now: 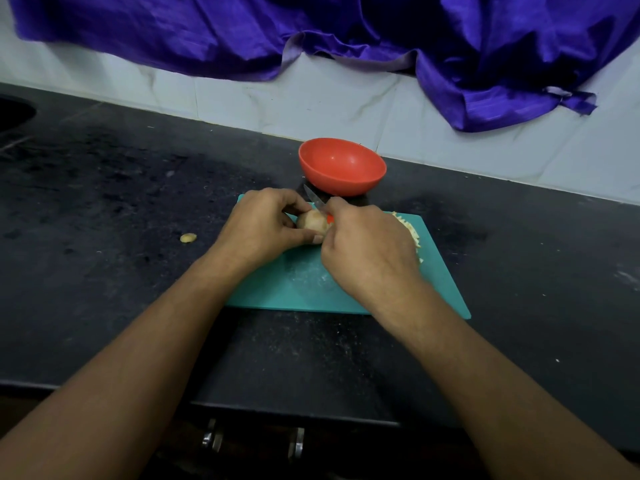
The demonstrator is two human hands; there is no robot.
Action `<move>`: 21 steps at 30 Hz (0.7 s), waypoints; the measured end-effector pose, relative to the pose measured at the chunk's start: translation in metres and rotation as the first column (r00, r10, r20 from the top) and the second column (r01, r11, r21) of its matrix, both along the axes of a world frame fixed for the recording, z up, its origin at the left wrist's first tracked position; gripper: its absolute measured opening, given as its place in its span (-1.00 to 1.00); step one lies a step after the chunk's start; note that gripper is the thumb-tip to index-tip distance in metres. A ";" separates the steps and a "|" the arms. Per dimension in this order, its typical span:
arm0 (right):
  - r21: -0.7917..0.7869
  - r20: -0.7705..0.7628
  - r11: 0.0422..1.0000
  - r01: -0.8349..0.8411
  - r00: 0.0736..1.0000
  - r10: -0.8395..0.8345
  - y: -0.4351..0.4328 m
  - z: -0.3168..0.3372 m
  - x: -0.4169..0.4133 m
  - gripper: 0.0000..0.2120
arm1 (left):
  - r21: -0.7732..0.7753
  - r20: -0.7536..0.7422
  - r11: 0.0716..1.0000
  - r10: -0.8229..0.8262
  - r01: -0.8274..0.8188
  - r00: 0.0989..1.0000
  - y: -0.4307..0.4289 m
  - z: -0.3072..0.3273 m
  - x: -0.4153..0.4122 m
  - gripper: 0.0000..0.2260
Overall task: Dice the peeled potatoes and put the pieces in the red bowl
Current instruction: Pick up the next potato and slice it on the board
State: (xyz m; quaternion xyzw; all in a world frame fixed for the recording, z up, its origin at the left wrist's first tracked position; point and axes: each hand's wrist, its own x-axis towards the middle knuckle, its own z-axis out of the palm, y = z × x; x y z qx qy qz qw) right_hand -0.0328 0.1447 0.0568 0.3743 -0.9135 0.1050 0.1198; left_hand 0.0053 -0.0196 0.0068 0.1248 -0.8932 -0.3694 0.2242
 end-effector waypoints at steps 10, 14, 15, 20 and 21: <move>0.032 -0.044 0.999 -0.004 0.999 0.005 0.001 -0.005 0.006 -0.67 | 0.017 0.021 0.999 -0.031 0.030 0.999 -0.003 0.003 0.001 -0.67; 0.064 -0.091 0.998 0.015 0.996 -0.009 0.007 -0.015 0.012 -0.58 | 0.009 0.015 1.000 -0.019 0.019 1.000 -0.002 0.002 -0.001 -0.63; 0.070 -0.086 0.997 0.016 0.996 -0.010 0.009 -0.016 0.012 -0.55 | 0.011 0.013 1.000 -0.017 0.017 1.000 -0.002 0.001 -0.001 -0.62; 0.069 -0.059 0.998 0.006 0.998 -0.002 0.011 -0.015 0.011 -0.58 | -0.011 0.005 1.000 -0.022 0.022 1.000 -0.002 0.001 -0.001 -0.63; 0.063 -0.057 0.998 0.006 0.998 -0.002 0.008 -0.014 0.009 -0.63 | -0.012 0.001 1.000 -0.017 0.017 1.000 -0.002 0.001 -0.001 -0.65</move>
